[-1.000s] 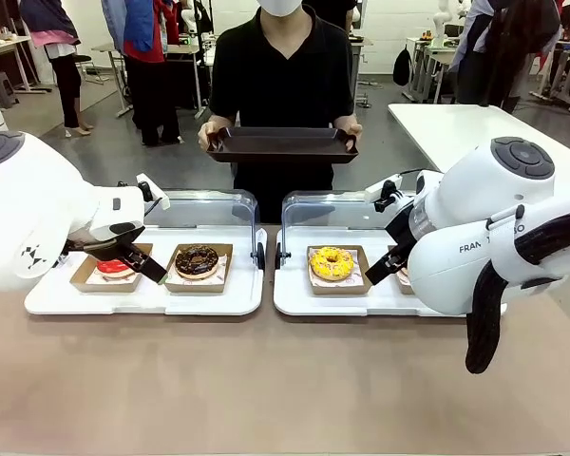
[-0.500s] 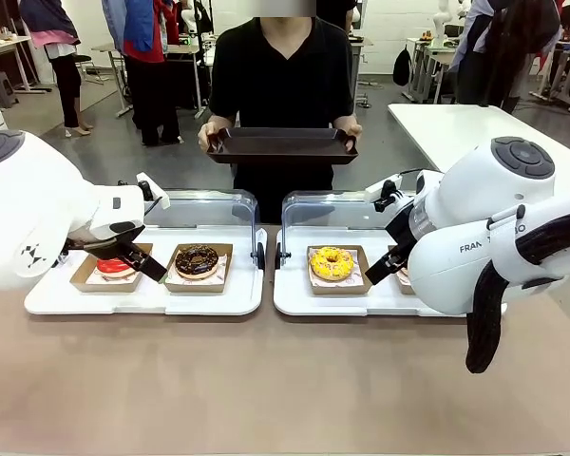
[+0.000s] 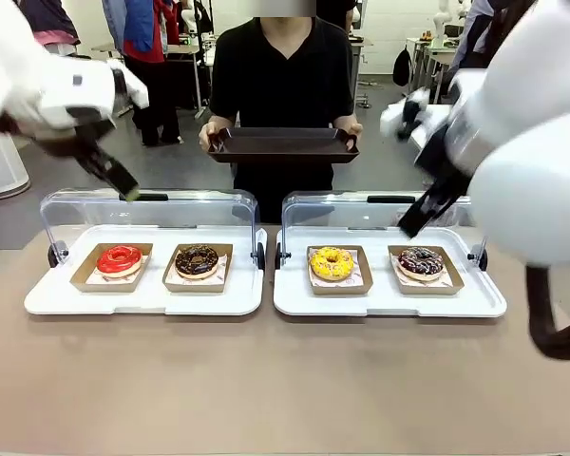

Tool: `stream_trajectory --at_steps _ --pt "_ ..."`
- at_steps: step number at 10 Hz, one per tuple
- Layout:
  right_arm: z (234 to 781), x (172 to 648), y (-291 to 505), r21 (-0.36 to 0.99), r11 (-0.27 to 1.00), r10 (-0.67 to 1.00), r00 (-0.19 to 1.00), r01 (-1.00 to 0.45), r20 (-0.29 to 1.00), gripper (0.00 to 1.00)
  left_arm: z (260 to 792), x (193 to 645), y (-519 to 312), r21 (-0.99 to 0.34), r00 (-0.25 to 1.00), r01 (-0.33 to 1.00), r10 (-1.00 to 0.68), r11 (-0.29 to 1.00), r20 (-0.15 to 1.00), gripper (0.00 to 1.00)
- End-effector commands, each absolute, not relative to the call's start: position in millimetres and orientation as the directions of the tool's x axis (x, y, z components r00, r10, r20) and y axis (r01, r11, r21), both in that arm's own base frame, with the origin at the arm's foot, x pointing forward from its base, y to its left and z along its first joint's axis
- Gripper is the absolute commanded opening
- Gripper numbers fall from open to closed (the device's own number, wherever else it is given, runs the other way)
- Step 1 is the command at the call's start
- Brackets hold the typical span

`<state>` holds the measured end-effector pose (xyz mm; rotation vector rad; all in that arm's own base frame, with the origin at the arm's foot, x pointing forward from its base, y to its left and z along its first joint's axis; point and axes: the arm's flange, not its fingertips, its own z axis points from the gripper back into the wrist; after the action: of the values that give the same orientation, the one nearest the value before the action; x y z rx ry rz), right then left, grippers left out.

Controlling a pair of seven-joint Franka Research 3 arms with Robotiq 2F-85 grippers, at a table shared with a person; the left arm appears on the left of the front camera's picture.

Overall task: Provide the desired donut to the person.
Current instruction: Pick up and lift the Paper togo box containing the Donut pointed at by the person.

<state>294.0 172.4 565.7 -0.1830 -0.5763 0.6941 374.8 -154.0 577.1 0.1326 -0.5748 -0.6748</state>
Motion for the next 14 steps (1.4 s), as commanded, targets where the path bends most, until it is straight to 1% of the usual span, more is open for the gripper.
stream_trajectory --at_steps 1,2,3,4,5,6,9,10,11,12,13,14 --pt "626.2 282.5 181.5 -0.321 0.796 0.605 0.648 -0.513 0.463 1.00 604.1 379.5 -163.6 0.350 0.656 0.524 -0.630 0.777 0.415 1.00" --pt "650.8 272.3 182.6 -0.299 0.817 0.573 0.636 -0.493 0.516 1.00 622.5 383.0 -163.5 0.370 0.653 0.514 -0.633 0.774 0.416 1.00" --pt "664.6 264.8 182.3 -0.285 0.829 0.553 0.625 -0.482 0.551 1.00 628.9 384.1 -160.1 0.374 0.657 0.503 -0.626 0.779 0.420 1.00" --pt "666.4 267.3 179.0 -0.265 0.847 0.524 0.642 -0.461 0.560 1.00 624.0 380.3 -155.0 0.359 0.665 0.494 -0.610 0.792 0.431 1.00" --pt "671.4 257.6 174.8 -0.330 0.808 0.587 0.617 -0.489 0.524 1.00 615.5 378.7 -150.4 0.344 0.656 0.489 -0.598 0.801 0.459 1.00" --pt "671.4 257.6 174.8 -0.330 0.808 0.587 0.617 -0.489 0.524 1.00 633.8 378.5 -155.7 0.351 0.637 0.535 -0.640 0.769 0.430 1.00" --pt "671.4 257.6 174.8 -0.330 0.808 0.587 0.617 -0.489 0.524 1.00 630.7 379.9 -153.8 0.347 0.640 0.531 -0.634 0.773 0.434 1.00" --pt "675.7 257.8 175.5 -0.318 0.817 0.573 0.621 -0.481 0.535 1.00 627.9 391.7 -129.0 0.096 0.644 0.661 -0.629 0.744 0.435 1.00" --pt "679.0 288.9 140.8 -0.071 0.785 0.567 0.668 -0.615 0.481 1.00 637.4 408.1 -87.7 -0.127 0.619 0.748 -0.615 0.652 0.488 1.00" --pt "681.2 313.8 102.0 0.110 0.770 0.525 0.723 -0.628 0.450 1.00 638.0 415.2 -57.3 -0.226 0.630 0.748 -0.560 0.624 0.538 1.00" --pt "681.3 333.9 65.4 0.239 0.743 0.480 0.746 -0.625 0.462 1.00 638.9 420.8 -36.9 -0.317 0.594 0.791 -0.534 0.523 0.601 1.00" --pt "681.2 343.8 42.7 0.335 0.670 0.478 0.730 -0.663 0.489 1.00 640.8 431.4 -17.8 -0.365 0.568 0.817 -0.514 0.447 0.643 1.00"
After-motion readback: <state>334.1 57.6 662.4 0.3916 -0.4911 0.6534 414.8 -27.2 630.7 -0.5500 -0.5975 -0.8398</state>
